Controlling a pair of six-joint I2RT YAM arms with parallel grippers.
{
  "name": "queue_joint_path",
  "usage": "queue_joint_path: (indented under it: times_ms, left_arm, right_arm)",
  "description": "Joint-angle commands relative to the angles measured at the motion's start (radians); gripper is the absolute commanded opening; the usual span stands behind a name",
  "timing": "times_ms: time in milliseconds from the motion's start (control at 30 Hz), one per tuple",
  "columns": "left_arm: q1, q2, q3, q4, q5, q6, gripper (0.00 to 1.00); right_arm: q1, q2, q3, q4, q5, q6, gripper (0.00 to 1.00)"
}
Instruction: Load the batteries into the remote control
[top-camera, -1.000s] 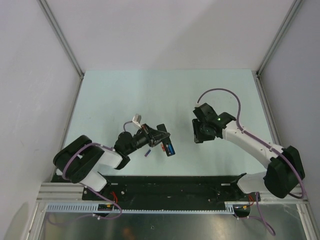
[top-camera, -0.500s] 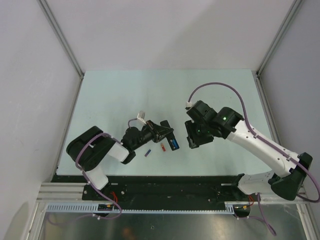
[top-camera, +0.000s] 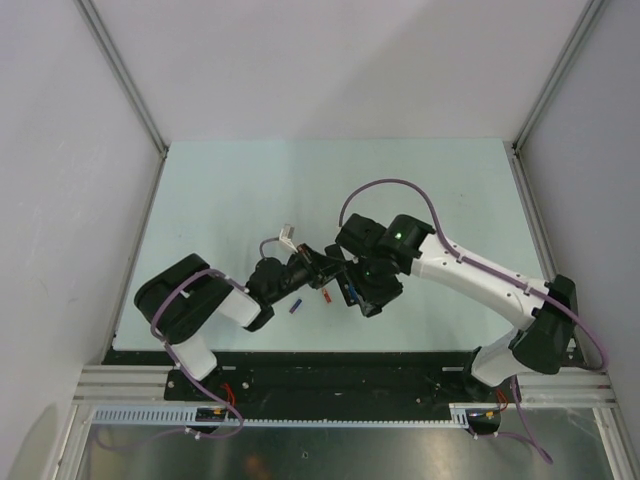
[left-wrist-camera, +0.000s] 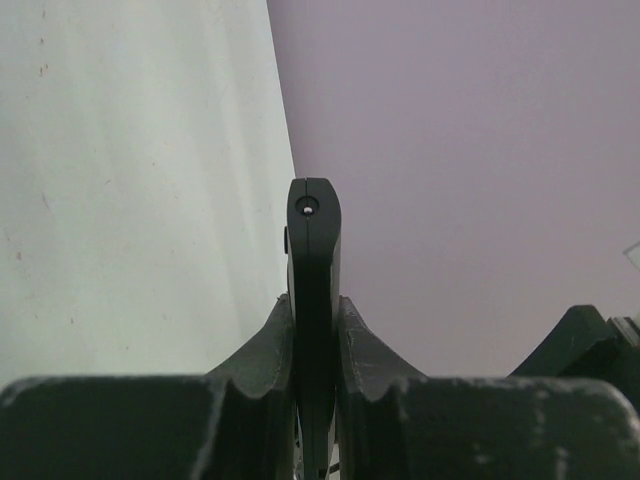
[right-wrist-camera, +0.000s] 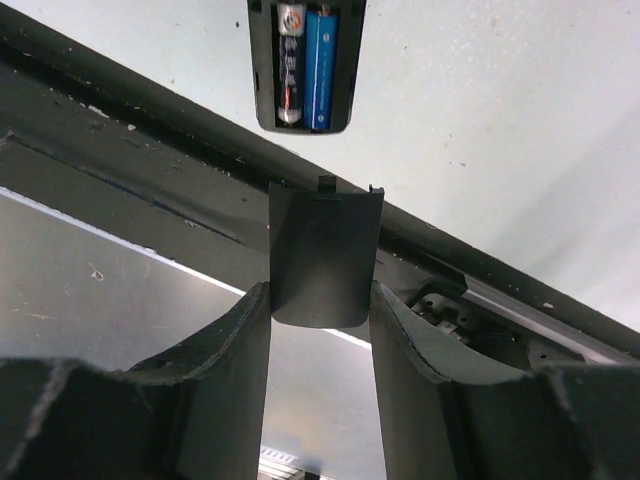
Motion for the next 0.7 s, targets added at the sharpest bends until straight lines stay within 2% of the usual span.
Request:
queue_joint_path:
  times_ms: [0,333,667]
  left_arm:
    - [-0.025,-0.045,-0.02,0.371,-0.053,0.053,0.0]
    - [-0.039,-0.083,-0.066,0.373,-0.099,0.032,0.0]
    - [-0.042,-0.092,-0.071,0.373,-0.117,0.027,0.0]
  right_arm:
    - [-0.013,0.04,0.081,-0.025,-0.031,-0.036,0.0]
    - [-0.043,0.143,0.145,-0.014,-0.059,-0.049,0.0]
    - [-0.058,0.174,0.156,0.023,-0.094,-0.037,0.0]
